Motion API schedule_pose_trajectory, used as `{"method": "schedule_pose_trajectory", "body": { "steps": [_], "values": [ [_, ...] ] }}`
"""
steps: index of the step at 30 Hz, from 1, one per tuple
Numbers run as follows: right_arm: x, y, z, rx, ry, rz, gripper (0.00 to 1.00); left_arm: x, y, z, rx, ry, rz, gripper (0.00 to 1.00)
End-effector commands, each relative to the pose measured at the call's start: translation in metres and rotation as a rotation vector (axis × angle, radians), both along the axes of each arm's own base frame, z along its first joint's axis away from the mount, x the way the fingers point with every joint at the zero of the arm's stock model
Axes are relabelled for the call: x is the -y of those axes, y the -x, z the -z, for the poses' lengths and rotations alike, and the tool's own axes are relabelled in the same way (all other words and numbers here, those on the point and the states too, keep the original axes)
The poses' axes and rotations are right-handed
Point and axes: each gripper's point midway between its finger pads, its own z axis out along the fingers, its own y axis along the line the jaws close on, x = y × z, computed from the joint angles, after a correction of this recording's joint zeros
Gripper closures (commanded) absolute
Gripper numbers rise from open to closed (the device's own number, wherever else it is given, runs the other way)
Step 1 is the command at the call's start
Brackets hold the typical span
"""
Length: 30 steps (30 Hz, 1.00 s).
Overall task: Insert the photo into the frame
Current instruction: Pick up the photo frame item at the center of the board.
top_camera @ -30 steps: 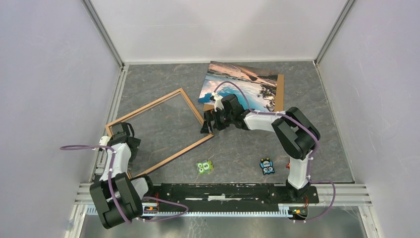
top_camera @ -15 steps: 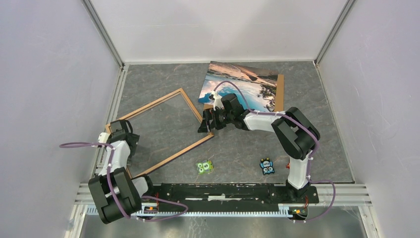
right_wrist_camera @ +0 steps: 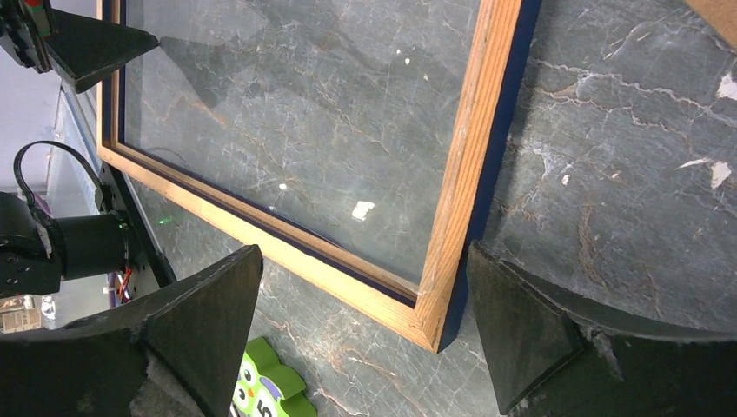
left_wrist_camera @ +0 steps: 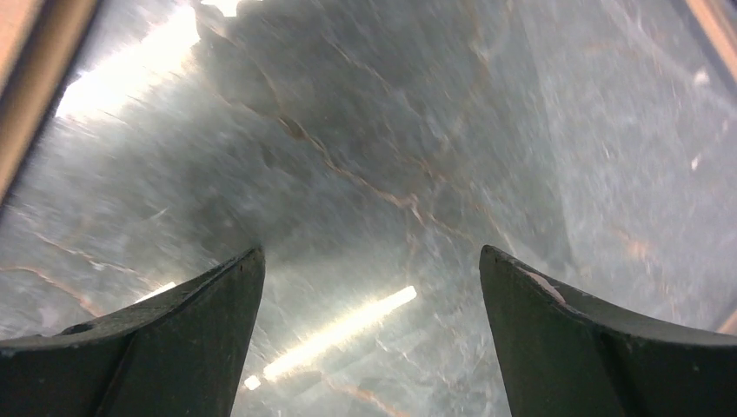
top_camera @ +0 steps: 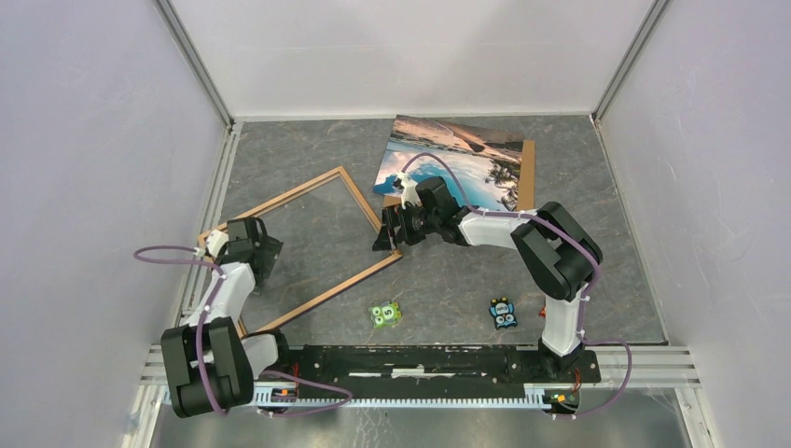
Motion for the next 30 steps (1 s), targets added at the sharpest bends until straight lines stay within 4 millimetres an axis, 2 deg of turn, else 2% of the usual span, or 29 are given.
{"method": "schedule_pose_trajectory", "body": {
  "steps": [1,6,8,11,13,20,30],
  "values": [
    [-0.002,-0.002,-0.015,0.055,-0.011,-0.009,0.07,0.034,0.019,0.016,-0.077,0.102,0.099,0.0],
    [0.0,-0.001,-0.014,0.053,-0.004,-0.009,0.07,0.03,0.018,0.008,-0.082,0.07,0.112,0.0],
    [0.001,-0.001,-0.013,0.057,0.006,-0.012,0.07,0.021,0.018,-0.006,-0.068,0.011,0.112,0.0],
    [0.002,-0.002,-0.013,0.063,0.012,-0.01,0.07,0.0,0.03,-0.026,-0.07,-0.093,0.037,0.0],
    [0.002,-0.002,-0.013,0.062,0.01,-0.011,0.07,-0.008,0.04,-0.03,-0.079,-0.117,-0.017,0.0],
    [0.002,0.0,-0.011,0.058,0.017,-0.018,0.07,-0.024,0.066,-0.014,-0.157,-0.073,-0.16,0.0],
    [0.001,-0.001,-0.013,0.063,0.014,-0.025,0.07,-0.035,0.077,0.01,-0.208,-0.05,-0.235,0.0]
  ]
}}
